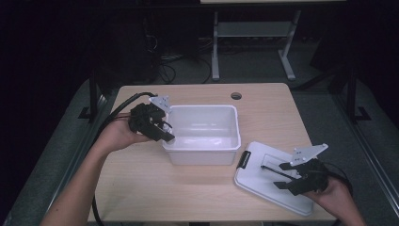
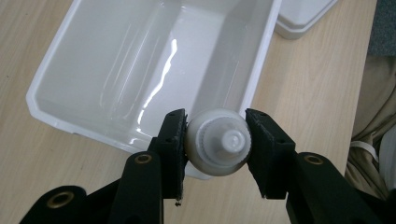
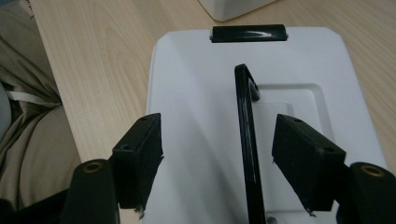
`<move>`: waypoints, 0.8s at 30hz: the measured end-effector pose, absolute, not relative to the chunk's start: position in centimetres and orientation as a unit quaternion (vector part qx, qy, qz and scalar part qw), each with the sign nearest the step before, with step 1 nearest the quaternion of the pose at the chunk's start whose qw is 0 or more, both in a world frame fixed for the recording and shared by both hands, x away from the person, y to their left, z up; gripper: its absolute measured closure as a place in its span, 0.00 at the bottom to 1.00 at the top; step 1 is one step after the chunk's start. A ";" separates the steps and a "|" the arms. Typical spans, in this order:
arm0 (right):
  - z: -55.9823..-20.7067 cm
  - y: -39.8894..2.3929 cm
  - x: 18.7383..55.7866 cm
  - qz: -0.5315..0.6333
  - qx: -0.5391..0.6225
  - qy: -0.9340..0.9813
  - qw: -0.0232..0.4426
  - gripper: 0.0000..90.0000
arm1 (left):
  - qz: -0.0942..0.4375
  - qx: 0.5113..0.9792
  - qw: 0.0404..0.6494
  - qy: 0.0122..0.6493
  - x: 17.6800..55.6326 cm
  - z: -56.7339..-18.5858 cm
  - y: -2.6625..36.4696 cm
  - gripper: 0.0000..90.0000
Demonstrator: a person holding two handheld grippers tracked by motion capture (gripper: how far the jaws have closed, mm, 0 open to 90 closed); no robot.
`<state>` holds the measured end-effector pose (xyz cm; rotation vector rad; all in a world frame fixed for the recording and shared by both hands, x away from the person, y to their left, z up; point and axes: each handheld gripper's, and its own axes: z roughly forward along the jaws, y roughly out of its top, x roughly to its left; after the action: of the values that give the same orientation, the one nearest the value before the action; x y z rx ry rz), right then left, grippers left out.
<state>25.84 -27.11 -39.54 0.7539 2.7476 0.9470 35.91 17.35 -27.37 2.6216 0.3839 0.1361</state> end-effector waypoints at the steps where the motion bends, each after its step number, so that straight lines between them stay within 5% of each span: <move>1: -39.5 -27.1 25.9 0.314 0.251 0.913 0.069 0.36 | 0.051 0.960 0.240 0.139 36.0 -27.4 17.3 0.66; 24: -39.3 -27.3 26.1 0.312 0.252 0.914 0.066 0.36 | 0.032 0.964 0.219 0.146 37.6 -30.6 15.9 0.66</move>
<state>26.10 -27.28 -39.26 0.7588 2.7562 0.9397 37.63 15.90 -30.63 2.6680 0.4038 0.0894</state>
